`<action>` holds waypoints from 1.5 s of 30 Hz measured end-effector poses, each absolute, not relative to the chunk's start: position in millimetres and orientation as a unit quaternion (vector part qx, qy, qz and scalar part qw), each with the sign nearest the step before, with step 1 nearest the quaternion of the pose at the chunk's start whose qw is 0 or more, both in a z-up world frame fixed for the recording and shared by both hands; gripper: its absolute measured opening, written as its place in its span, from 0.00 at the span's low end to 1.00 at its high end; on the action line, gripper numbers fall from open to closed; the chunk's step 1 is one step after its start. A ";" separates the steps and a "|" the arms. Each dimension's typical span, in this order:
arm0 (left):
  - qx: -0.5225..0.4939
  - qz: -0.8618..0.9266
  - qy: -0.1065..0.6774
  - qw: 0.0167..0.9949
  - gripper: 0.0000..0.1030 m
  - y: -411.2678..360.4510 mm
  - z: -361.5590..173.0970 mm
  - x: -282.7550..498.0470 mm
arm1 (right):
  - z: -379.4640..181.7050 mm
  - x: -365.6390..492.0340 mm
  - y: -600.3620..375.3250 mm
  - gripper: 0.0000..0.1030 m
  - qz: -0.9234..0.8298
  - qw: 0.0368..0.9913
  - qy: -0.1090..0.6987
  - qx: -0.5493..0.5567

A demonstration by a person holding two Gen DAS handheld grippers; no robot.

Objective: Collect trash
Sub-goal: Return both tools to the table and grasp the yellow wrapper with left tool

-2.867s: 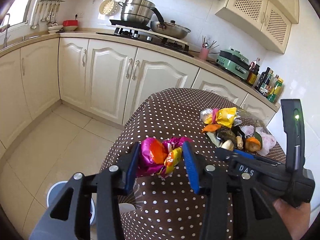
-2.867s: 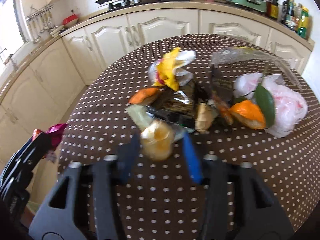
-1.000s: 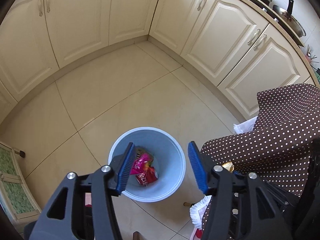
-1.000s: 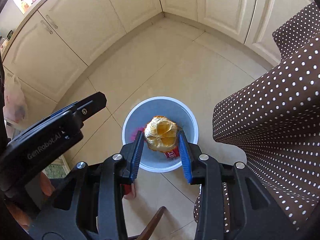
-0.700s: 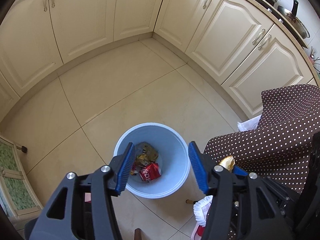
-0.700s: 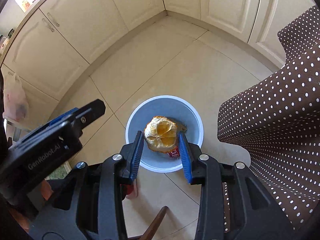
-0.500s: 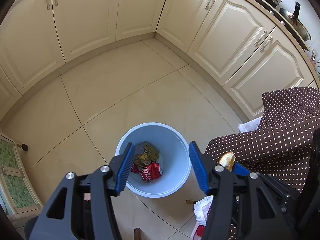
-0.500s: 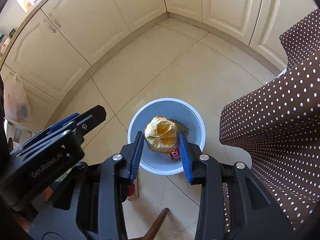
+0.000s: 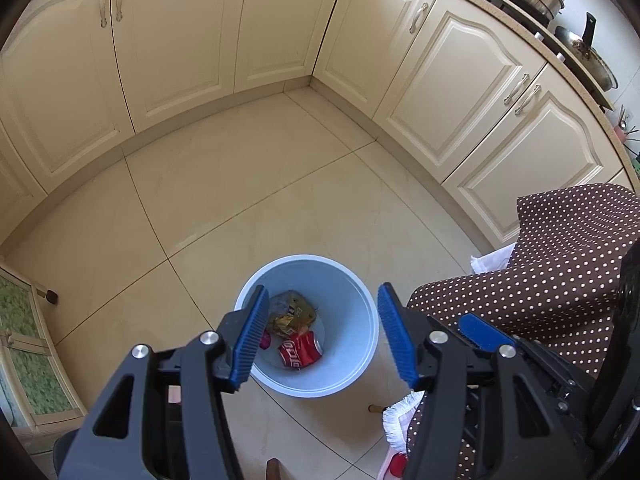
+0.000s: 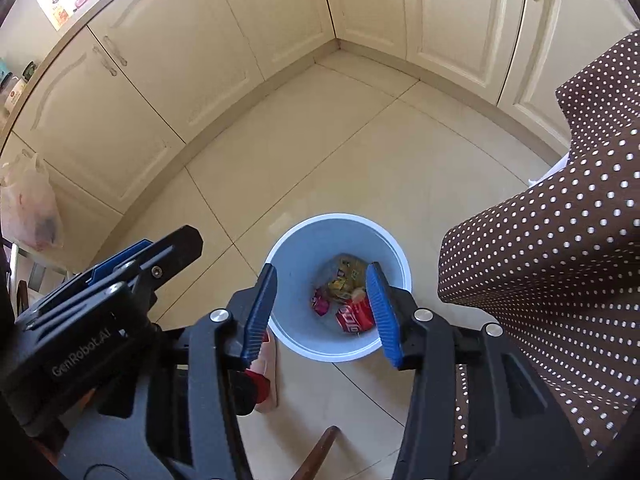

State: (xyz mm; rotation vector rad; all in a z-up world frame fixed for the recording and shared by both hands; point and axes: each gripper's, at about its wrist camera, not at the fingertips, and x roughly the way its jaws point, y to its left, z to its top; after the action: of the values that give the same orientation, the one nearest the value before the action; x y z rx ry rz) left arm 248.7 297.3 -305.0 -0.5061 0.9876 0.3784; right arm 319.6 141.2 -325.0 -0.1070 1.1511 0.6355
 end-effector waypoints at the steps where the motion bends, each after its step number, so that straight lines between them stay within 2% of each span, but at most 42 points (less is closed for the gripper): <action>1: -0.239 0.178 0.463 0.835 0.54 295.6 -300.4 247.3 | -321.2 318.2 139.2 0.45 0.294 0.793 0.532 -0.050; 5: -0.234 0.171 0.446 0.847 0.54 285.0 -276.7 241.0 | -299.1 311.9 126.6 0.45 0.290 0.807 0.513 -0.050; 12: -0.223 0.129 0.399 0.880 0.56 242.3 -212.5 232.3 | -227.7 293.3 75.4 0.45 0.264 0.851 0.452 -0.037; 20: -0.179 0.041 0.333 0.925 0.59 137.1 -123.2 231.0 | -132.7 263.7 -34.8 0.47 0.191 0.913 0.361 -0.005; 26: -0.131 -0.038 0.325 0.936 0.61 44.5 -94.7 250.2 | -79.3 241.0 -140.0 0.51 0.109 0.948 0.299 0.024; 33: -0.073 -0.109 0.331 0.934 0.62 -50.8 -87.7 279.6 | -67.3 241.9 -237.2 0.51 0.018 0.957 0.283 0.061; 45: -0.030 -0.140 0.354 0.924 0.62 -129.6 -98.8 351.8 | -83.7 270.7 -330.5 0.52 -0.053 0.952 0.276 0.119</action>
State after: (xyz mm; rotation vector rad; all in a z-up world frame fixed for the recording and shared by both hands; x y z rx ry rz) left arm 351.8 -129.6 -98.8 -0.0626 0.7260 -0.2883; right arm 270.7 -330.5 -83.7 0.2411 0.5607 -0.1080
